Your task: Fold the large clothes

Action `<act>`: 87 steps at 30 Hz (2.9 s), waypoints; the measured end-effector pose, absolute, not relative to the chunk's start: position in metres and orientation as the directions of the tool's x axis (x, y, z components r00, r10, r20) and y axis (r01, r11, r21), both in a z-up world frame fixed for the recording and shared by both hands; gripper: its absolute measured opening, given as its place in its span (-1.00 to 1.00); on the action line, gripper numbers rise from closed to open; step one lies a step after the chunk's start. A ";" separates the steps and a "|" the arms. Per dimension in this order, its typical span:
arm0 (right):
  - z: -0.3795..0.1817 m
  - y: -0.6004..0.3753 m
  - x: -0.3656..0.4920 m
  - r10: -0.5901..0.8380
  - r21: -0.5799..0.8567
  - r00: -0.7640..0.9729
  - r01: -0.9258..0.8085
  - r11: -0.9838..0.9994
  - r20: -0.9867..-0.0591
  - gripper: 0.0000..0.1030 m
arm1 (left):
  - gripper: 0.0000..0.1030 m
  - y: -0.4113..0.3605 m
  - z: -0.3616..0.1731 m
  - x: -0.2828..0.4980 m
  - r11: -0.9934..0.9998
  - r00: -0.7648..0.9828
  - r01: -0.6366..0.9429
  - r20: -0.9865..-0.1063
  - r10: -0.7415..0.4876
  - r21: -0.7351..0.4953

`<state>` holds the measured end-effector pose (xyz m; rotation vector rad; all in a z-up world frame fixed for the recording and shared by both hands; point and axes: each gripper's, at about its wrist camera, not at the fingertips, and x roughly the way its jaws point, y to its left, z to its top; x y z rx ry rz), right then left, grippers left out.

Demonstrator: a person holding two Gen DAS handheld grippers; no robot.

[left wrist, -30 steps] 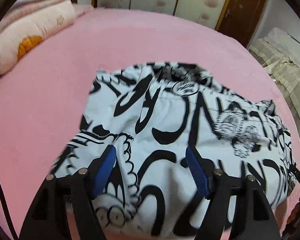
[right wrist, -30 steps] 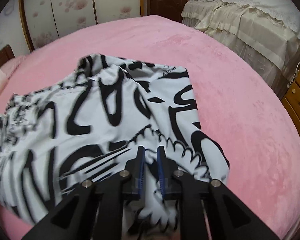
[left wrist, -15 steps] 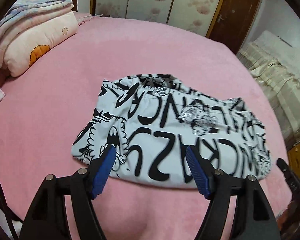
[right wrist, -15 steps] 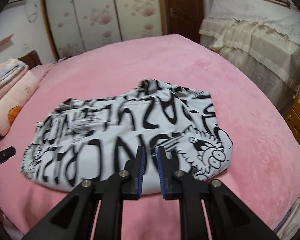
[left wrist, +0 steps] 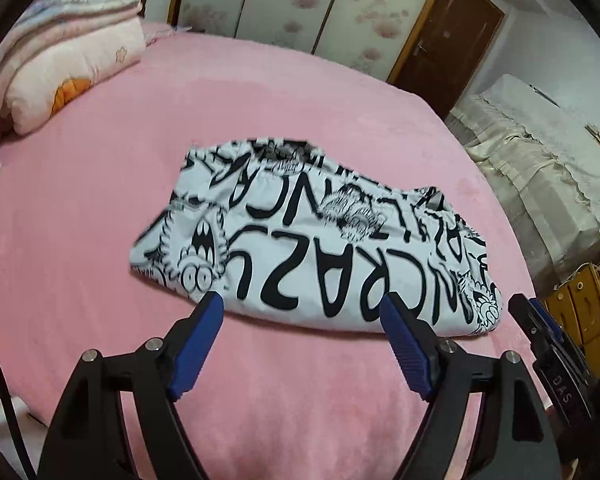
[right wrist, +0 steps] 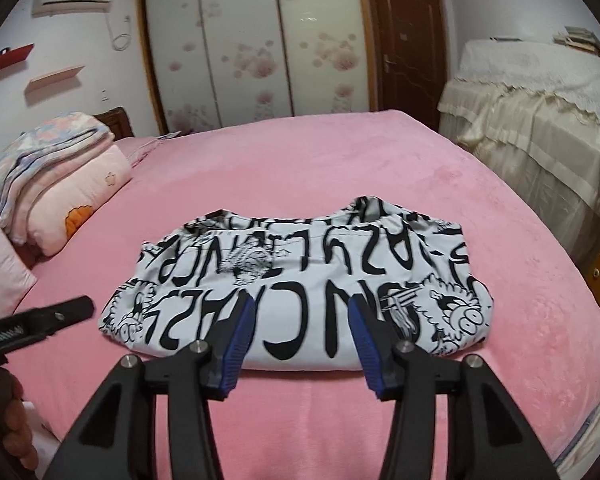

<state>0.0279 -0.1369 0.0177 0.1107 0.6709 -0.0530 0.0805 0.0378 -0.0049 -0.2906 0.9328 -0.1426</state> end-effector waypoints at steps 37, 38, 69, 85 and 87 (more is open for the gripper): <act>-0.070 -0.103 0.145 -0.005 0.018 0.732 0.023 1.000 -0.681 -0.41 | -0.10 0.104 -0.182 0.205 0.652 0.666 -0.223 -0.601 -0.441 -0.725; -0.071 -0.103 0.154 -0.022 -0.001 0.731 0.030 1.000 -0.682 -0.59 | -0.48 0.103 -0.181 0.209 0.671 0.665 -0.231 -0.618 -0.419 -0.704; -0.135 -0.239 0.148 0.453 0.627 0.644 0.055 0.777 -0.617 -0.95 | -0.78 -0.185 0.000 0.178 0.869 0.748 0.473 -0.456 -0.483 -0.144; -0.136 -0.363 0.030 0.030 0.324 0.591 0.398 0.858 -0.806 -0.94 | -0.76 -0.305 -0.122 0.153 0.723 0.523 0.688 -0.735 -0.432 0.065; -0.134 -0.371 0.027 0.025 0.329 0.601 0.402 0.854 -0.799 -0.94 | -0.76 -0.302 -0.123 0.152 0.713 0.545 0.692 -0.731 -0.411 0.115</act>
